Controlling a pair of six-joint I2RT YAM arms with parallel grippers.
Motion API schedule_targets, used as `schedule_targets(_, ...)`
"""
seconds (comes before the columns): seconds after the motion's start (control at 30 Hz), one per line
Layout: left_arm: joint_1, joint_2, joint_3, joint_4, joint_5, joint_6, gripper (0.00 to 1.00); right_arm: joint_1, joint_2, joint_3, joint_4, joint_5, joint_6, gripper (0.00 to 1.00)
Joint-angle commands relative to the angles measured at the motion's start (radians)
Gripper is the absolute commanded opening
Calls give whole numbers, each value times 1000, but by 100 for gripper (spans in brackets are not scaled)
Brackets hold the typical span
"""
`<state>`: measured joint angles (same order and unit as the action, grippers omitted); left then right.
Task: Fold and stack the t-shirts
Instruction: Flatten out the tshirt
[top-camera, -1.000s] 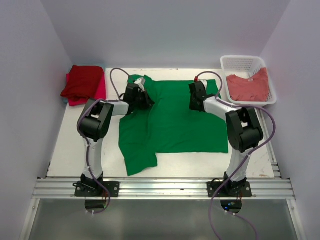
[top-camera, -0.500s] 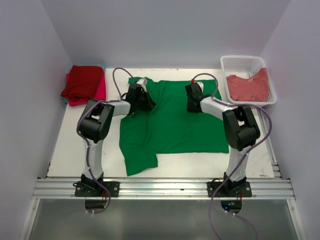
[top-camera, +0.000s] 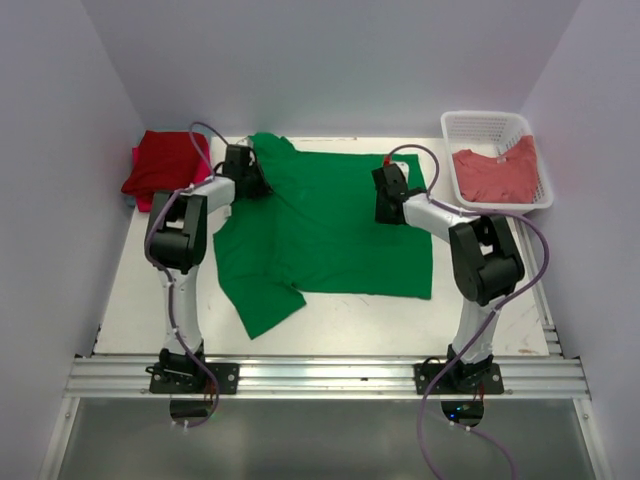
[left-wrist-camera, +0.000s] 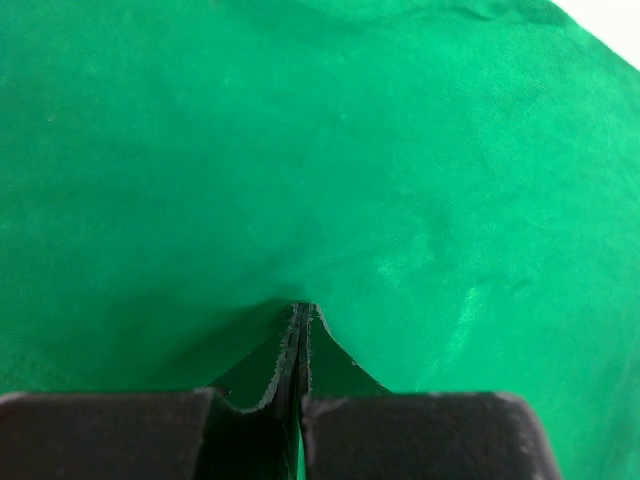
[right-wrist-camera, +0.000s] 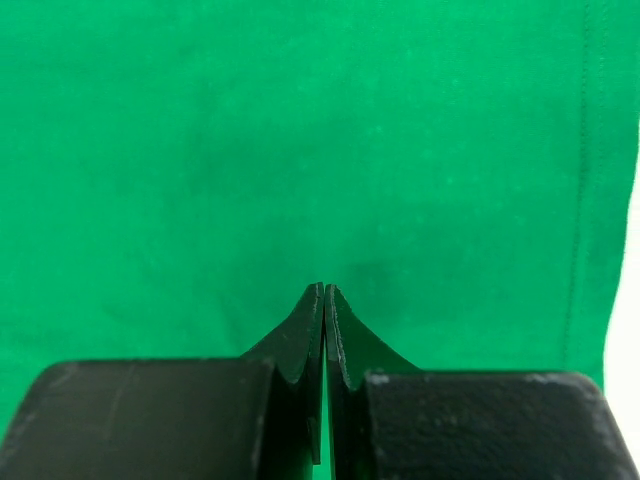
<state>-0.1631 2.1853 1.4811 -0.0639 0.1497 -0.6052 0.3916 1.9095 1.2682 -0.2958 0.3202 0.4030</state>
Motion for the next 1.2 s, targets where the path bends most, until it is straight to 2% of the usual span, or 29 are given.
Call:
schedule_targets(0.0, 42, 82, 122, -116, 19, 31, 0, 0, -79, -4, -9, 0, 2, 0)
schedule_targets(0.07, 50, 55, 122, -79, 57, 41, 0, 0, -87, -15, -3, 11, 0, 0)
schedule_targets(0.17, 40, -89, -22, 88, 123, 36, 0, 0, -102, -23, -6, 22, 0, 0)
schedule_targets(0.23, 30, -166, -105, 75, 94, 57, 1, 0, -124, -29, -6, 19, 7, 0)
schedule_targets(0.27, 11, -252, -164, 67, 70, 67, 12, 4, -135, -41, -6, 19, 8, 10)
schedule_targets(0.33, -12, -402, -249, 67, -7, 87, 25, 12, -185, -76, 9, 22, 5, 32)
schedule_targets(0.37, -38, -454, -339, 67, -30, 90, 36, 16, -205, -90, 15, 28, 5, 52)
schedule_targets(0.43, -62, -598, -421, 17, -100, 97, 44, 33, -269, -131, 15, 51, 5, 67)
schedule_targets(0.47, -87, -642, -480, -9, -125, 97, 53, 36, -291, -142, 11, 51, 3, 70)
schedule_targets(0.5, -101, -682, -505, -40, -172, 94, 55, 46, -308, -153, -5, 48, 0, 73)
schedule_targets(0.6, -148, -791, -558, -262, -225, 96, 57, 69, -385, -200, -38, 57, 6, 74)
schedule_targets(0.63, -174, -824, -568, -310, -231, 96, 64, 73, -411, -223, -49, 59, 13, 74)
schedule_targets(0.73, -196, -870, -614, -425, -225, 62, 63, 85, -447, -279, -77, 53, 43, 74)
schedule_targets(0.87, -223, -866, -666, -522, -188, 21, 60, 90, -495, -328, -118, 34, 83, 73)
schedule_targets(1.0, -256, -803, -651, -655, -246, -17, 57, 93, -543, -371, -137, 10, 112, 73)
schedule_targets(1.17, -300, -791, -631, -714, -246, -64, 55, 93, -558, -402, -141, 33, 123, 74)
